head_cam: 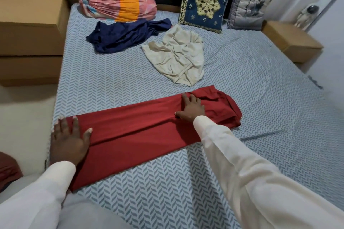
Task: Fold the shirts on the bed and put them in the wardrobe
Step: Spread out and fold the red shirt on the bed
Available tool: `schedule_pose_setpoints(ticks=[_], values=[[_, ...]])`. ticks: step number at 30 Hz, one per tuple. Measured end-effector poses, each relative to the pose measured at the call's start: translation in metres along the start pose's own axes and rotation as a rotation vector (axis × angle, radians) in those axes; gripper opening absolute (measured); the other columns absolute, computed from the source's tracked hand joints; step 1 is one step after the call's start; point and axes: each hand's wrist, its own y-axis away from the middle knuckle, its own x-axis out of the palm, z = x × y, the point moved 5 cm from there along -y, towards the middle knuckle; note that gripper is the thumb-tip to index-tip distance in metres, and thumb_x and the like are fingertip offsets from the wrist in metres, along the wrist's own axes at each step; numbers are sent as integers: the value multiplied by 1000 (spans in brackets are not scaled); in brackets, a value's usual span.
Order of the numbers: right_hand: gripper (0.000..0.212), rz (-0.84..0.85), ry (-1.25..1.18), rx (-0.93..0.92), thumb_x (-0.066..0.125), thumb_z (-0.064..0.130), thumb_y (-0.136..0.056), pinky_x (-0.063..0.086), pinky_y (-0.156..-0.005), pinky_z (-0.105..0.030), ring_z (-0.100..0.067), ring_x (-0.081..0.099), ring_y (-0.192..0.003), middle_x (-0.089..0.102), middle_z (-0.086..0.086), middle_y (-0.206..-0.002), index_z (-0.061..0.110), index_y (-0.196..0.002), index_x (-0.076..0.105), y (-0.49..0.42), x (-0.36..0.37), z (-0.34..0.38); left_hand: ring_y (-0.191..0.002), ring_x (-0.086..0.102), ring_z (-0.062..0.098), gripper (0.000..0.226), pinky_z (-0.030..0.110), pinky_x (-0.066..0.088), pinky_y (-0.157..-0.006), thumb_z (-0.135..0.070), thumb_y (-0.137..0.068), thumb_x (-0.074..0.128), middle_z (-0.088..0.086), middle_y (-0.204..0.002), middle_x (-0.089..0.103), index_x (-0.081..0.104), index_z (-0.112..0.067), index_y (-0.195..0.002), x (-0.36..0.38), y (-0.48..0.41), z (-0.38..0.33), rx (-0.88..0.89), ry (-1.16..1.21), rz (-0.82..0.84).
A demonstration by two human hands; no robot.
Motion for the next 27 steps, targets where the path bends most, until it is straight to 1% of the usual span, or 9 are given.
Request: schedule_pose_setpoints(ticks=[4, 9, 13, 16, 18, 21, 23, 25, 27], values=[[80, -165, 90, -149, 66, 36, -77, 31, -111, -51, -36, 28, -141, 33, -11, -154, 25, -149, 35, 31, 12, 46, -130, 36, 53, 69, 62, 33, -105, -41, -96, 55, 36, -146, 35, 36, 1, -147, -14, 12, -6, -47, 30, -37], [51, -167, 51, -427, 63, 26, -75, 35, -100, -43, -33, 44, -126, 54, -7, -133, 22, -126, 59, 81, 45, 133, -114, 48, 50, 74, 55, 44, -92, -41, -88, 65, 34, -127, 50, 37, 2, -141, -32, 41, 4, -206, 70, 29], [35, -85, -56, -515, 57, 25, -82, 39, -94, -41, -33, 50, -115, 60, -7, -121, 21, -116, 64, 104, 65, 207, -111, 59, 42, 59, 44, 50, -91, -52, -81, 67, 24, -118, 63, 56, -7, -117, -51, 63, 20, -323, 161, 154], [33, 49, -213, -597, 51, 29, -81, 46, -87, -41, -38, 60, -106, 67, -17, -108, 13, -104, 67, 123, 70, 267, -112, 62, 37, 67, 40, 51, -90, -53, -70, 75, 19, -120, 65, 59, -10, -118, -49, 80, 37, -415, 289, 314], [29, 125, -231, -602, 53, 31, -90, 47, -83, -39, -39, 63, -104, 68, -21, -109, 7, -102, 65, 134, 73, 302, -107, 65, 34, 56, 37, 53, -87, -45, -68, 75, 17, -116, 68, 66, -12, -112, -51, 87, 41, -389, 337, 369], [45, 185, -186, -525, 61, 47, -90, 45, -82, -35, -33, 63, -109, 68, -17, -117, 8, -112, 65, 139, 73, 336, -100, 67, 30, 37, 32, 52, -82, -32, -74, 66, 13, -108, 71, 69, -13, -106, -59, 93, 31, -321, 416, 373], [64, 207, -149, -454, 65, 62, -82, 46, -84, -32, -30, 63, -114, 68, -13, -122, 11, -120, 65, 135, 69, 350, -100, 67, 31, 41, 32, 52, -80, -36, -78, 62, 10, -108, 70, 64, -17, -114, -60, 98, 23, -311, 481, 325], [81, 235, -82, -412, 70, 66, -76, 47, -93, -33, -30, 60, -122, 63, -12, -131, 8, -132, 57, 134, 65, 360, -99, 67, 31, 43, 36, 53, -83, -44, -82, 54, 8, -109, 71, 60, -21, -118, -61, 105, 15, -299, 496, 259], [88, 236, -38, -393, 76, 60, -72, 47, -96, -34, -30, 58, -124, 60, -11, -135, 8, -138, 49, 134, 63, 365, -99, 66, 29, 35, 39, 53, -86, -40, -87, 53, 5, -110, 71, 62, -21, -114, -60, 114, 5, -280, 538, 238]])
